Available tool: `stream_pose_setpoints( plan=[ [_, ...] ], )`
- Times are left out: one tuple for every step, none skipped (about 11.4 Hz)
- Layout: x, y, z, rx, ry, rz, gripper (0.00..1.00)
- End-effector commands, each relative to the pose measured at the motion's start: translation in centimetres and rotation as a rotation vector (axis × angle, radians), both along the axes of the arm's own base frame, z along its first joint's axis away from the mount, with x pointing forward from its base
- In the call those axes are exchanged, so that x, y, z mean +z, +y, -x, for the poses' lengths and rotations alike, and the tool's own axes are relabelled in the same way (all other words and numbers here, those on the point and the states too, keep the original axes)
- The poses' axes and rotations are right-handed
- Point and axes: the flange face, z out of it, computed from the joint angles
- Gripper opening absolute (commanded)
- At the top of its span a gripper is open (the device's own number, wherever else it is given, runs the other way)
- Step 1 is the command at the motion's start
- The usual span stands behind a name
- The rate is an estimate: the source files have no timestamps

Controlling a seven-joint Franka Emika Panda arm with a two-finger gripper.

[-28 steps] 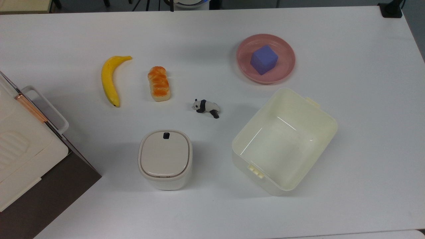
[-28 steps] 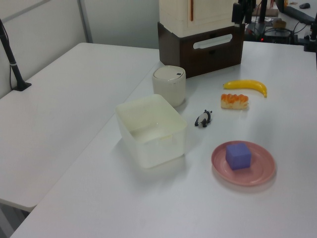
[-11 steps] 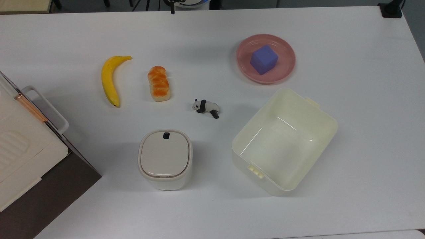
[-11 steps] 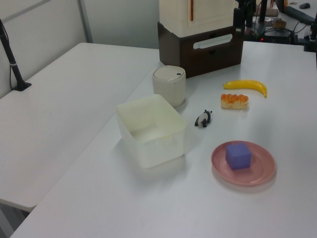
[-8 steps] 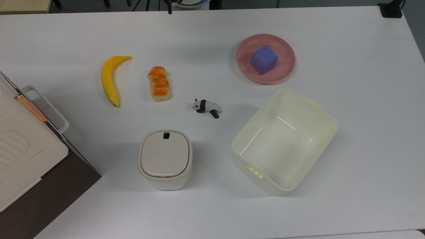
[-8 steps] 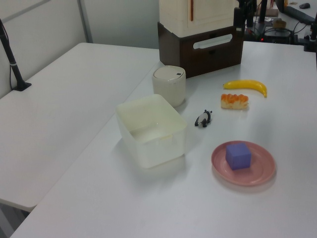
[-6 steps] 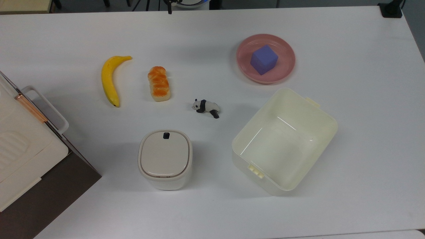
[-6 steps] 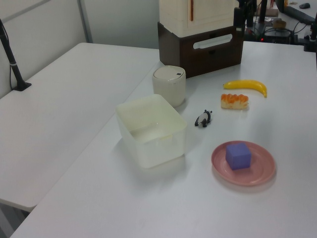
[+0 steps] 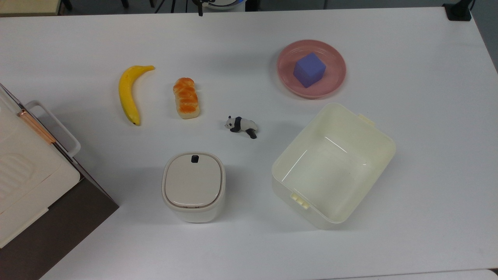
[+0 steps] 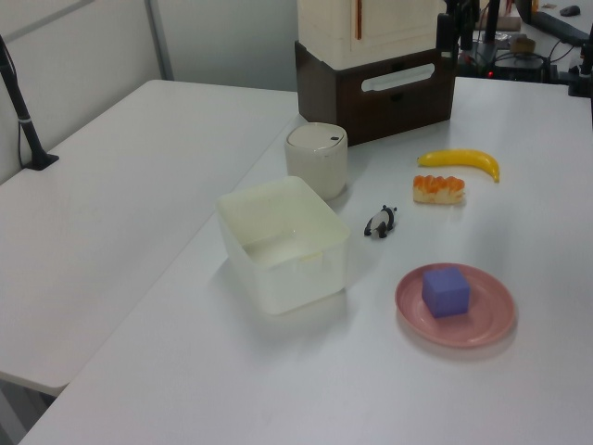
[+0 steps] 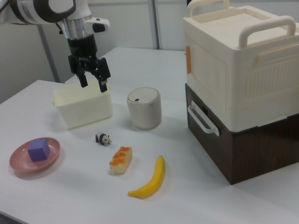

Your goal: Slide the drawer open

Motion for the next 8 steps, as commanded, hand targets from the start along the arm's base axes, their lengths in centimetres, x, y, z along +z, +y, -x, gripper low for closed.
stream_pose_setpoints(
  plan=[
    [0.0, 0.0, -0.3, 0.055, -0.006, -0.01, 1.0],
    [-0.5, -0.6, -0.7, 0.125, -0.002, -0.011, 1.0],
    [-0.8, -1.3, -1.0, 0.212, -0.004, -0.013, 1.0],
    [-1.0, -2.8, -1.2, 0.288, -0.005, -0.016, 1.0],
    [-1.5, -4.0, -1.7, 0.368, -0.01, -0.014, 1.0],
    [-2.4, -5.6, -2.3, 0.422, -0.013, 0.001, 1.0],
    [-3.3, -6.6, -3.3, 0.471, -0.022, 0.038, 1.0],
    [-4.9, -7.7, -4.7, 0.505, -0.031, 0.077, 1.0]
  ],
)
